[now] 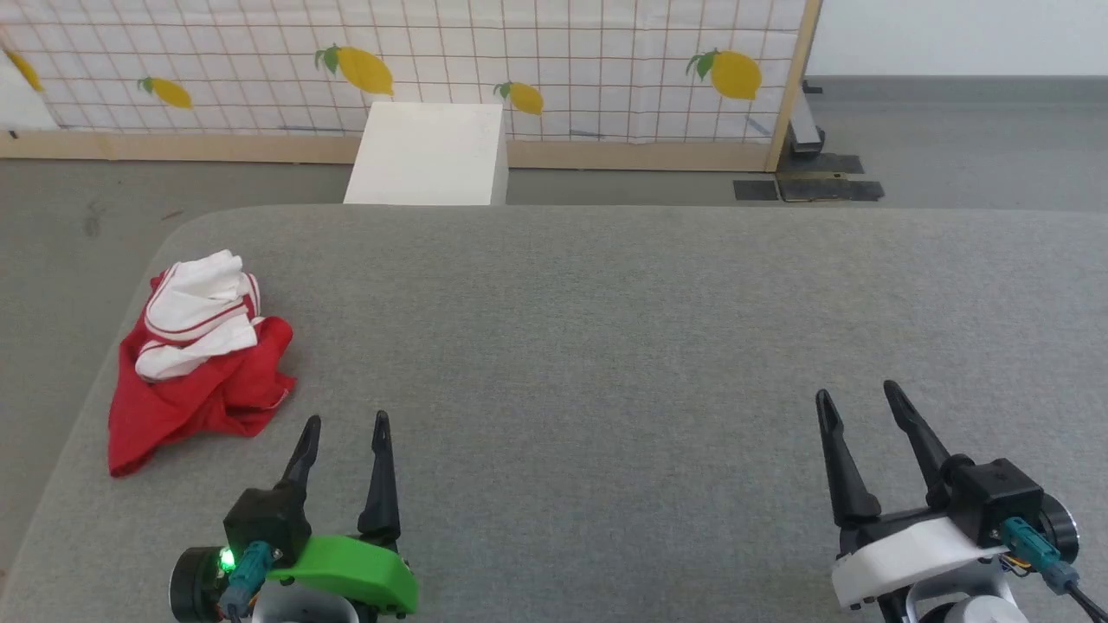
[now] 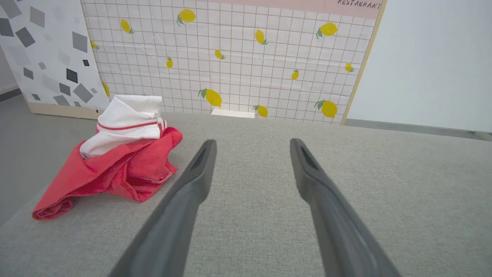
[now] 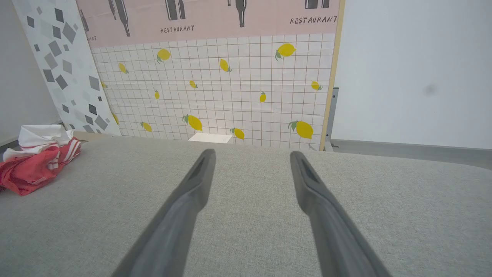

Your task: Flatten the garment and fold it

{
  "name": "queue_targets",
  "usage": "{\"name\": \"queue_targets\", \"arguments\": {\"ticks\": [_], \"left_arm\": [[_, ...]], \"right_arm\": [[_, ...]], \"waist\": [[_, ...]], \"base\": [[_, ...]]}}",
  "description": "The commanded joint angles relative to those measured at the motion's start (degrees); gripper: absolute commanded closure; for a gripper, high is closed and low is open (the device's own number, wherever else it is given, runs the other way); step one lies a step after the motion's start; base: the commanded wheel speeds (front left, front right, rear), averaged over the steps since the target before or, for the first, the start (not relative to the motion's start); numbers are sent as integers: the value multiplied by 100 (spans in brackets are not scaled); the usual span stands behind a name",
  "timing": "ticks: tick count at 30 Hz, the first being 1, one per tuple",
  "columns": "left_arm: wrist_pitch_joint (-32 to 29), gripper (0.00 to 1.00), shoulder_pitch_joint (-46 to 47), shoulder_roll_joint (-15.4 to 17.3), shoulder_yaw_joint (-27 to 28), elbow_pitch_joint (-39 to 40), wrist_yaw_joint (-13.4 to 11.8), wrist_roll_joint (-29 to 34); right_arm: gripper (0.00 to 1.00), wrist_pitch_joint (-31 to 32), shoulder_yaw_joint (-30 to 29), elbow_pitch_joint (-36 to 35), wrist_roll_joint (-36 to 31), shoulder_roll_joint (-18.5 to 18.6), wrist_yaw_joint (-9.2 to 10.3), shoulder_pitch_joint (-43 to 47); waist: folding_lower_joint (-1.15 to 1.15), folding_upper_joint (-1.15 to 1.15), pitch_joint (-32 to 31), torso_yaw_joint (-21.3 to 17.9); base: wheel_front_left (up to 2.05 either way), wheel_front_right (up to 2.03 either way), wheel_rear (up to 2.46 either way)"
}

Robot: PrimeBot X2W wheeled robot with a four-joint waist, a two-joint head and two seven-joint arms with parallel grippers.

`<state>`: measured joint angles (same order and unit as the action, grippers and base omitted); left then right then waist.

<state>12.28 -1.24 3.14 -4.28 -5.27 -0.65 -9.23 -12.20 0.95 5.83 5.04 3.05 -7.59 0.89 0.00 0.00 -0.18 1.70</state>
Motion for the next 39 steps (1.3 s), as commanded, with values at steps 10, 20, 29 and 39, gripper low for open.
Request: {"name": "queue_targets", "arguments": {"ticks": [10,20,29,39], "left_arm": [[173,0,-100,-24,9,-92,-58,-63],[272,0,-202,-26,80,-127,12,-10],[272,0,-271,-26,84,-94,51,81],[272,0,-283,-26,88,-88,68,95]], "right_arm": [[0,-180,63,67,90,-16,9,55],[0,-280,223,186,217,-17,10,158],[0,-280,346,253,282,-17,10,190],[0,-280,353,299,321,-17,10,167]], "waist": [[0,0,-58,632],[0,0,-223,1255],[0,0,-242,1743],[0,0,-201,2107]], "base": [[0,0,0],[0,0,0],[0,0,0],[0,0,0]]}}
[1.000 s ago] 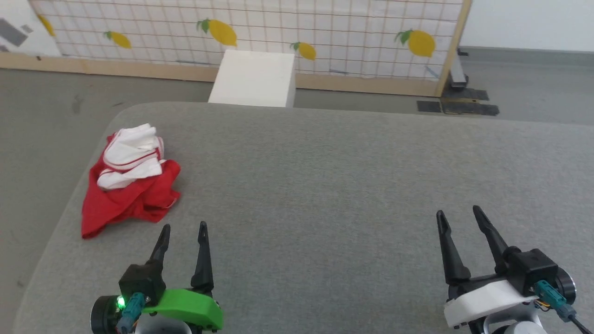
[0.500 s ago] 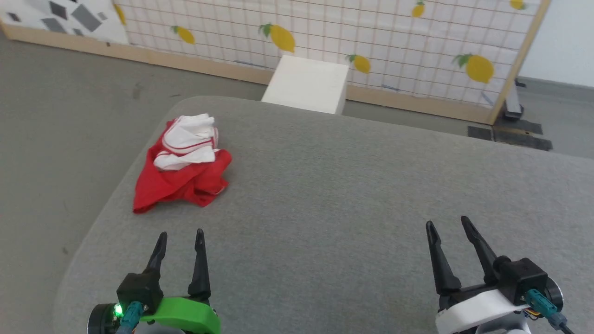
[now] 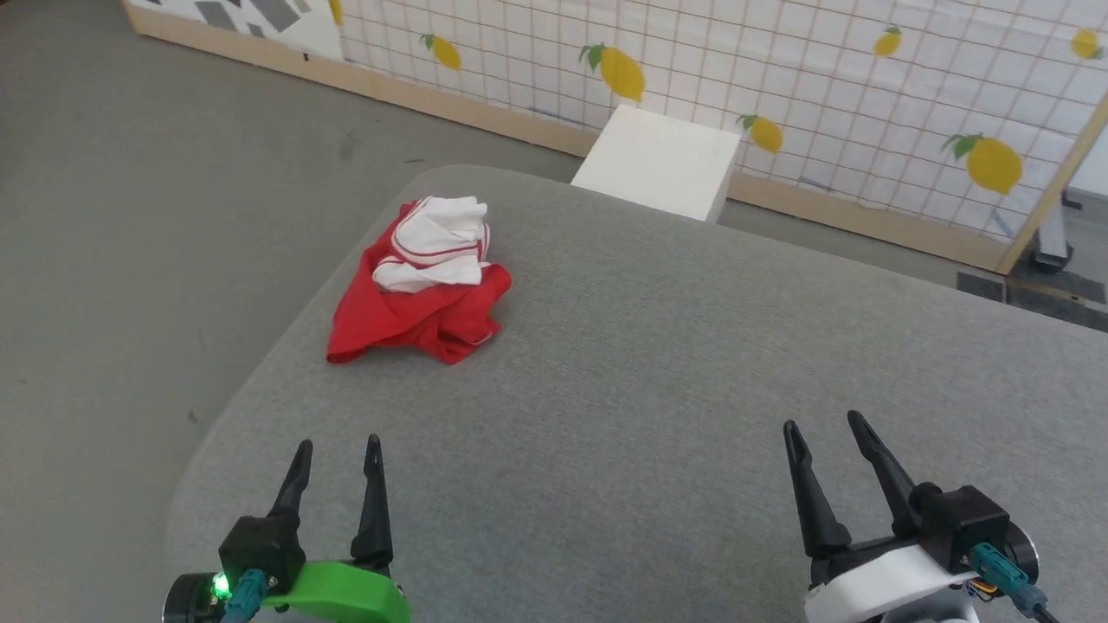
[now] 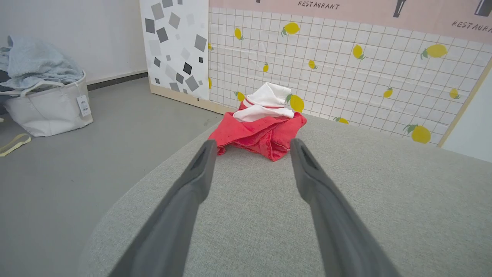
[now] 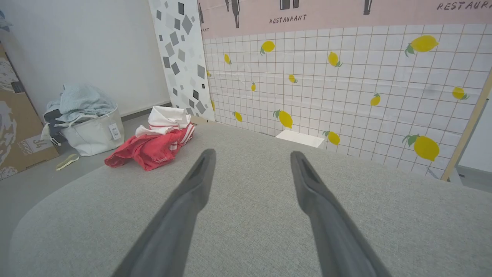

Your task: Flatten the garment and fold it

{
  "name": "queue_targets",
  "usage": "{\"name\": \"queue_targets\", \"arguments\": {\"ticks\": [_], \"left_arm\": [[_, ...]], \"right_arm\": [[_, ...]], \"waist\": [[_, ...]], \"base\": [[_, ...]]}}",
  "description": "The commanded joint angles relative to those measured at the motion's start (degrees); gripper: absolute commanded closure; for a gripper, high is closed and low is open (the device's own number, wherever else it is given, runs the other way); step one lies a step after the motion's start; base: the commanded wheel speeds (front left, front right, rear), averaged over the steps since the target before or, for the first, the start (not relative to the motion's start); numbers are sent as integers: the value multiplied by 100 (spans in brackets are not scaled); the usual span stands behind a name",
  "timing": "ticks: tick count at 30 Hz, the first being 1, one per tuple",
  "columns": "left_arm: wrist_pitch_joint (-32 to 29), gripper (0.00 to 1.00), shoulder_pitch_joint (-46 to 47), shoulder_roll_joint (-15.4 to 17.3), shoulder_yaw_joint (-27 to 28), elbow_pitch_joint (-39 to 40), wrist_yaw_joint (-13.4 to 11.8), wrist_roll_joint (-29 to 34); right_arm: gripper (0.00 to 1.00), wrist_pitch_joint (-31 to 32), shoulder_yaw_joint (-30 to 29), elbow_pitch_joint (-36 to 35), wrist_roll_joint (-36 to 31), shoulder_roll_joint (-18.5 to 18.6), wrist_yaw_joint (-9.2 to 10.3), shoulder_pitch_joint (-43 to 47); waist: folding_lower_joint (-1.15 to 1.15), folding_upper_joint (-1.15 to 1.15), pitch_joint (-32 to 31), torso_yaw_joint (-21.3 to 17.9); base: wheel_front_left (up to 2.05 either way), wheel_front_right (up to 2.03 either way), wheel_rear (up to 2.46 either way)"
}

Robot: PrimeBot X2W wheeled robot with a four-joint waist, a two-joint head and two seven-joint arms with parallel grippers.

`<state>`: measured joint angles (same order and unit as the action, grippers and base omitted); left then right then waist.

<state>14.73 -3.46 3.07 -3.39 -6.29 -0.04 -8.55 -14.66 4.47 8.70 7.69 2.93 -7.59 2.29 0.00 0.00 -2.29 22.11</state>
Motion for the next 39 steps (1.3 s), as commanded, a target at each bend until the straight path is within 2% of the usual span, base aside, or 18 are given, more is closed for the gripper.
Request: {"name": "queue_targets", "arguments": {"ticks": [1,21,27,30,35,37,39], "left_arm": [[27,0,-61,-19,-6,11,5,26],[27,0,-53,-19,11,28,11,51],[27,0,194,6,-1,-91,162,61],[-47,0,600,120,-124,-408,336,93],[-575,0,1652,451,-295,-812,569,89],[-872,0,2126,547,-265,-922,646,-147],[-1250,0,2663,790,-302,-1056,702,-307]], "right_arm": [[0,-34,4,13,59,-5,10,27],[0,-34,16,19,62,-5,10,-15],[0,-34,-18,-80,-95,-5,10,-88],[0,-34,-67,-171,-242,-5,10,-174],[0,-34,-114,-254,-465,-5,10,-388],[0,-33,-149,-306,-540,-5,10,-475],[0,-31,-188,-356,-614,-5,10,-567]], "waist": [[0,0,12,87],[0,0,79,148],[0,0,392,-28],[0,0,751,-162],[0,0,1352,-469],[0,0,1597,-604],[0,0,1868,-763]], "base": [[0,0,0],[0,0,0],[0,0,0],[0,0,0],[0,0,0],[0,0,0],[0,0,0]]}}
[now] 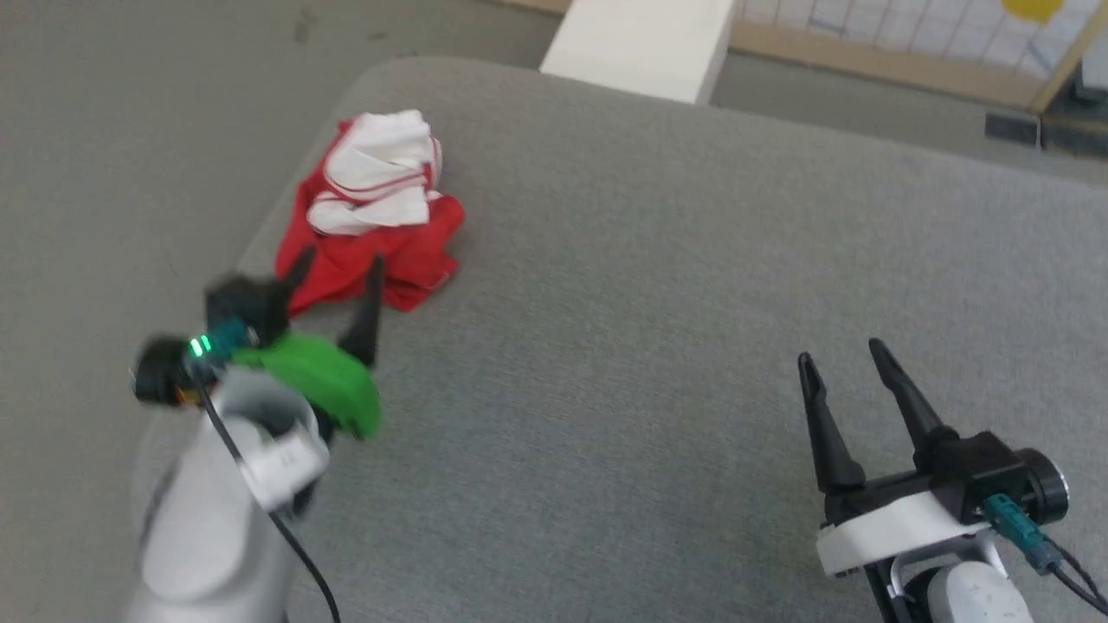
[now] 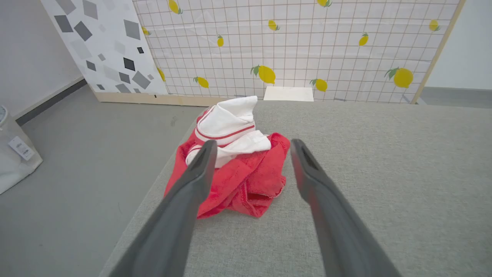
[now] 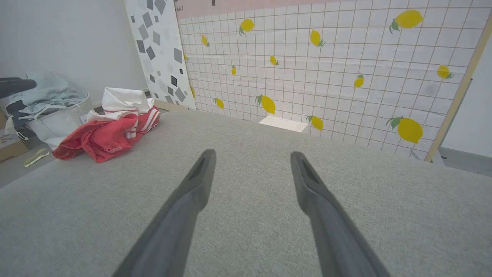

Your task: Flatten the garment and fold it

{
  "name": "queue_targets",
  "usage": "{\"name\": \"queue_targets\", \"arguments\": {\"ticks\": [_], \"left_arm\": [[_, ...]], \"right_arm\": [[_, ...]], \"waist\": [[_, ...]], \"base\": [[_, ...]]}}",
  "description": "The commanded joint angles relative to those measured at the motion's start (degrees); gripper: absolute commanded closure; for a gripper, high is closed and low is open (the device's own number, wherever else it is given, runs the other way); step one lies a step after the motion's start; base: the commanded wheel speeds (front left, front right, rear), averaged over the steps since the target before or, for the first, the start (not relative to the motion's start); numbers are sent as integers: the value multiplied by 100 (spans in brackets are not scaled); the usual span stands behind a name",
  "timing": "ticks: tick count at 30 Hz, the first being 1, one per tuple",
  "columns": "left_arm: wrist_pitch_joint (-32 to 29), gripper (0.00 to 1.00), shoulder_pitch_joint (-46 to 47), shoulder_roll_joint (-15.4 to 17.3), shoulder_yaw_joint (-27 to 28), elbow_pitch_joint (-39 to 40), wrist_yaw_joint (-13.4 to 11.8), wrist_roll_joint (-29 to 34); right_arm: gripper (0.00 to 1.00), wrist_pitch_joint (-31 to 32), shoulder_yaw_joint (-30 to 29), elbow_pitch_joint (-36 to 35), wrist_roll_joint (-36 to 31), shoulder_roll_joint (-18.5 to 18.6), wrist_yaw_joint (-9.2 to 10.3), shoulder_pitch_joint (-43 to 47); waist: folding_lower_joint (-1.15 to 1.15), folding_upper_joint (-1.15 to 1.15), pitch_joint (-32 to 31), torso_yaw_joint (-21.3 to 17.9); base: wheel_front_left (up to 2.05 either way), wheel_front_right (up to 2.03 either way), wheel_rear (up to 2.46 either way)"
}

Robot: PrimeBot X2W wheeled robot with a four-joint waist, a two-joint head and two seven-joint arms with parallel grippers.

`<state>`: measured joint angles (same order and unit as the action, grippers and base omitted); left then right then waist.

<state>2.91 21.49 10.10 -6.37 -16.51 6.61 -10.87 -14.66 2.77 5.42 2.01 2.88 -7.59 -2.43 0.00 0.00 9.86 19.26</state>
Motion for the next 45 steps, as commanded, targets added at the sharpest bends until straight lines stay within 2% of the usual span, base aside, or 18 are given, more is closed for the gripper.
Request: {"name": "queue_targets", "arguments": {"ticks": [1,5,10,16,23,30,31,32,35,38,45], "left_arm": [[-238,0,369,195,-26,-95,51,-142],[-1211,0,1197,773,-229,-483,82,-544],[-2338,0,1999,1625,-754,-877,86,-1502],[-3202,0,2550,2392,-1222,-1251,87,-2503],[-3799,0,2719,2987,-1768,-1659,87,-3093],[-4333,0,2635,3152,-2107,-2118,87,-3780],[-4391,60,2614,3149,-2141,-2150,87,-3867],[-4423,100,2595,3147,-2183,-2150,87,-3973],[-4259,100,2595,3194,-2228,-2146,87,-4129],[-3832,100,2637,3253,-2280,-2138,88,-4133],[-2368,100,2762,3197,-2169,-1969,88,-4433]], "right_arm": [[0,-31,-34,-46,-70,-1,10,-129],[0,-29,-94,-102,-154,-1,10,-280],[0,-30,-158,-175,-144,-1,10,-491],[0,-32,-145,-210,-82,-1,10,-670],[0,-33,-135,-256,-4,-1,10,-754],[0,-33,-158,-280,37,-1,10,-769],[0,-33,-167,-277,39,-1,10,-767],[0,-33,-181,-272,39,-1,10,-761],[0,-33,-218,-259,16,-1,10,-750],[0,-33,-233,-222,-5,-1,10,-736],[0,-33,-195,-53,26,-1,10,-573]], "waist": [[0,0,756,-542],[0,0,1144,-811],[0,0,1559,-1121],[0,0,1931,-1430],[0,0,2218,-1693],[0,0,2285,-1779],[0,0,2274,-1775],[0,0,2249,-1765],[0,0,2151,-1715],[0,0,1957,-1652],[0,0,1212,-1525]], "base": [[0,0,0],[0,0,0],[0,0,0],[0,0,0],[0,0,0],[0,0,0],[0,0,0],[0,0,0],[0,0,0],[0,0,0],[0,0,0]]}}
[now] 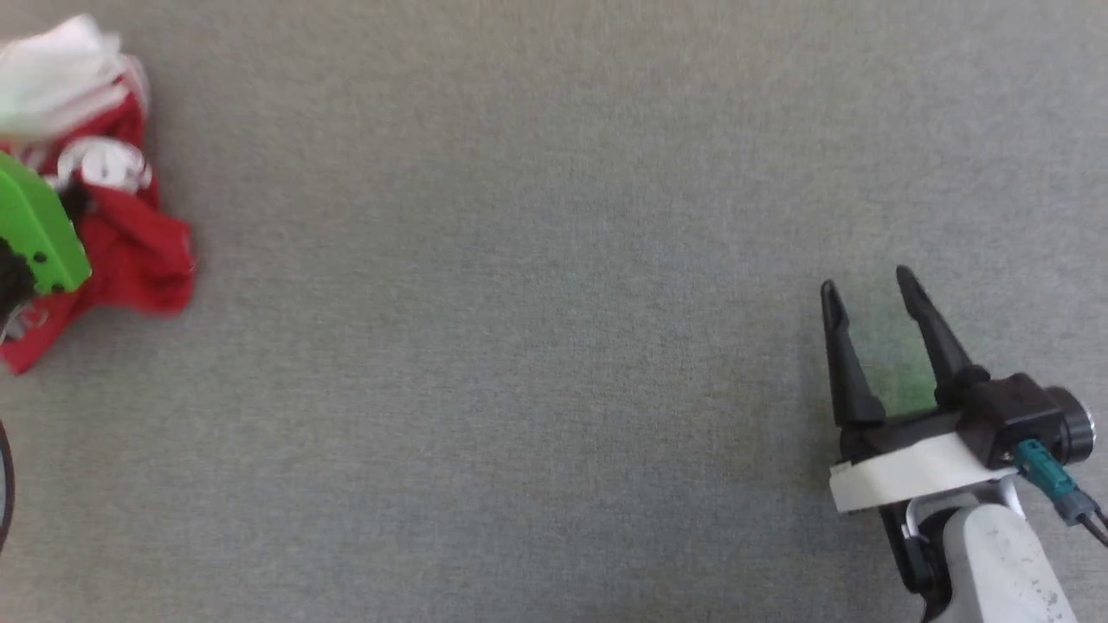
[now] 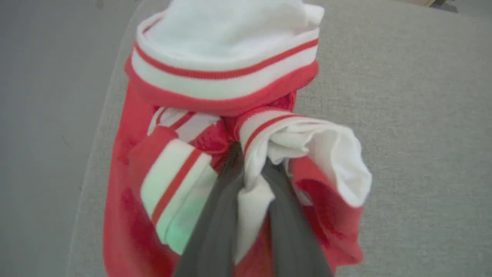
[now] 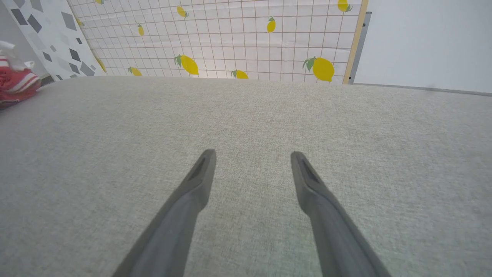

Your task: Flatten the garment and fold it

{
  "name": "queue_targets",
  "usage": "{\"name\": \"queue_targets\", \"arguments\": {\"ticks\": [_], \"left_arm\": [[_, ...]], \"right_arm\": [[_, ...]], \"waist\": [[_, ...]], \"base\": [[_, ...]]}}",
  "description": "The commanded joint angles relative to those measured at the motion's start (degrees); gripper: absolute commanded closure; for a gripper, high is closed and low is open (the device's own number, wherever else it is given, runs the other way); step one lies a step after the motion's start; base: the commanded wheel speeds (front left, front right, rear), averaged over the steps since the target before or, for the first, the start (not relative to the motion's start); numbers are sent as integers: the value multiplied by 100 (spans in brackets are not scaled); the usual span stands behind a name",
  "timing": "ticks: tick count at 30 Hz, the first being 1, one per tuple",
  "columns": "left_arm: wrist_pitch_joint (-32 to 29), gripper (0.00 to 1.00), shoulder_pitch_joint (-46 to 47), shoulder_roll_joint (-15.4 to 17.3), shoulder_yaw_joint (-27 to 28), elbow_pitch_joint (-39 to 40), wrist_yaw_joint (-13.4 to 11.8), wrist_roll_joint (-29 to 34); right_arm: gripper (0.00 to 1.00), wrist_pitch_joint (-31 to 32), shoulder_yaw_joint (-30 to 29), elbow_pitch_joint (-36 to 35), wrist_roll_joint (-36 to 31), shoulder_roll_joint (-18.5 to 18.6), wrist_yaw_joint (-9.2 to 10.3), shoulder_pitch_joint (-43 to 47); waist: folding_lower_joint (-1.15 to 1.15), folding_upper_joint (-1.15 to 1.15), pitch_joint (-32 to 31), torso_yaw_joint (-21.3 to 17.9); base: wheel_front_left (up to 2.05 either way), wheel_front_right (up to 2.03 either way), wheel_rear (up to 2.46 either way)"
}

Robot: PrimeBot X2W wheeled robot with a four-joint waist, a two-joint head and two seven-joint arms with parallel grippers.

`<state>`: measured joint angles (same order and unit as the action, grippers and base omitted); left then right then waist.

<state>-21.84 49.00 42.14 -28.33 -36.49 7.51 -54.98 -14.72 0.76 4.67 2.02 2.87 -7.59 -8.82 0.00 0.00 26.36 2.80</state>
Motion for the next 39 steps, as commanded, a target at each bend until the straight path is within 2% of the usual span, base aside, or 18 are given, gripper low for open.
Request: {"name": "queue_targets", "arguments": {"ticks": [1,9,16,21,29,34,39], "left_arm": [[332,100,31,-12,35,61,-2,-30],[2065,100,77,-44,-72,484,-2,-73],[3139,100,269,-85,-344,1225,-2,391],[3129,100,360,-299,-669,2035,-39,653],[2276,100,308,-699,-1342,3158,-133,694],[1904,100,172,-992,-1854,3292,-125,775],[2194,100,125,-1406,-2308,2760,-100,1223]], "right_arm": [[0,-28,7,50,33,0,10,101],[0,-28,60,236,139,0,10,425],[0,-28,60,296,240,0,10,583],[0,-28,-42,285,284,0,10,649],[0,-28,-165,194,331,0,10,555],[0,-28,-125,182,401,0,10,450],[0,-28,-85,166,542,0,10,317]], "waist": [[0,0,-551,136],[0,0,-1472,149],[0,0,-2005,-13],[0,0,-2220,-219],[0,0,-2169,-800],[0,0,-1947,-1260],[0,0,-1629,-1633]], "base": [[0,0,0],[0,0,0],[0,0,0],[0,0,0],[0,0,0],[0,0,0],[0,0,0]]}}
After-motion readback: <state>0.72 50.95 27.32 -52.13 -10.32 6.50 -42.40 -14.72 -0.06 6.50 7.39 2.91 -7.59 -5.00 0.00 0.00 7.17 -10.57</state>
